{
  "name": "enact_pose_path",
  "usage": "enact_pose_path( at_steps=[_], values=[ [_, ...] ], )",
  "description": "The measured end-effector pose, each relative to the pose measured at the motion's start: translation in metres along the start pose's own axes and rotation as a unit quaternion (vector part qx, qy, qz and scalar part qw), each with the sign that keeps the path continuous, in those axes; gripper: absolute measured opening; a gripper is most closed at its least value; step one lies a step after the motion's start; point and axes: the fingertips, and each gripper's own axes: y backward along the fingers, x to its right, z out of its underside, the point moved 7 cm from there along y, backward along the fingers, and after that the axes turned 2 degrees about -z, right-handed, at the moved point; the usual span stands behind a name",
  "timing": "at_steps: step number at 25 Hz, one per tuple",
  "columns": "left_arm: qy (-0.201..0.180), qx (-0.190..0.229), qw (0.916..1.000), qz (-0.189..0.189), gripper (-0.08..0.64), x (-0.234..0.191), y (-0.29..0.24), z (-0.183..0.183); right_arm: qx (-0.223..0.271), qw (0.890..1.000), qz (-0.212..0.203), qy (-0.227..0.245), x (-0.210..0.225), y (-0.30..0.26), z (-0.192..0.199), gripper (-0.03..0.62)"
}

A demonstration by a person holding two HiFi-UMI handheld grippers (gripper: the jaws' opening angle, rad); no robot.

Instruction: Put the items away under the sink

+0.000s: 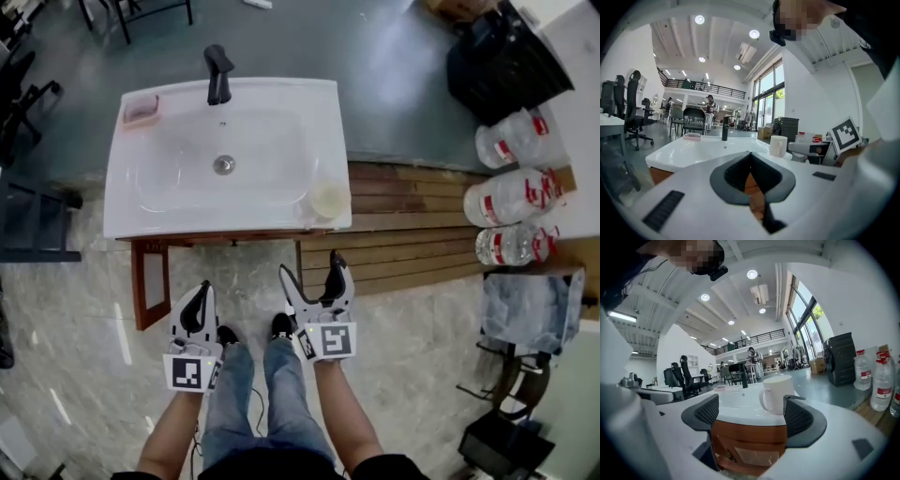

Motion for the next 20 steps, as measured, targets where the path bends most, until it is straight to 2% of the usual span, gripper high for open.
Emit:
enact_pose_path(
  at_steps=[4,10,18,20],
  values=[
    [0.001,-0.011,0.9999,0.001,0.006,-0.002,-0.007,0.017,0.014,1.000,0.010,-0.014,0.008,-0.024,0.008,0.373],
    [0.005,-0.027,0.9996,-0.004,0.006,-0.009,-0.003,0.029,0.002,1.000,0.009,-0.001,0.014,-0.051,0.021,0.287],
    [0.016,-0.040,0.9991,0.001,0.006,-0.011,0.000,0.040,-0.008,1.000,0.030,0.004,0.024,-0.066,0.030,0.220],
    [0.017,-0.045,0.9988,0.003,0.006,-0.011,-0.001,0.042,-0.009,0.999,0.036,0.004,0.027,-0.068,0.031,0.185]
  ],
)
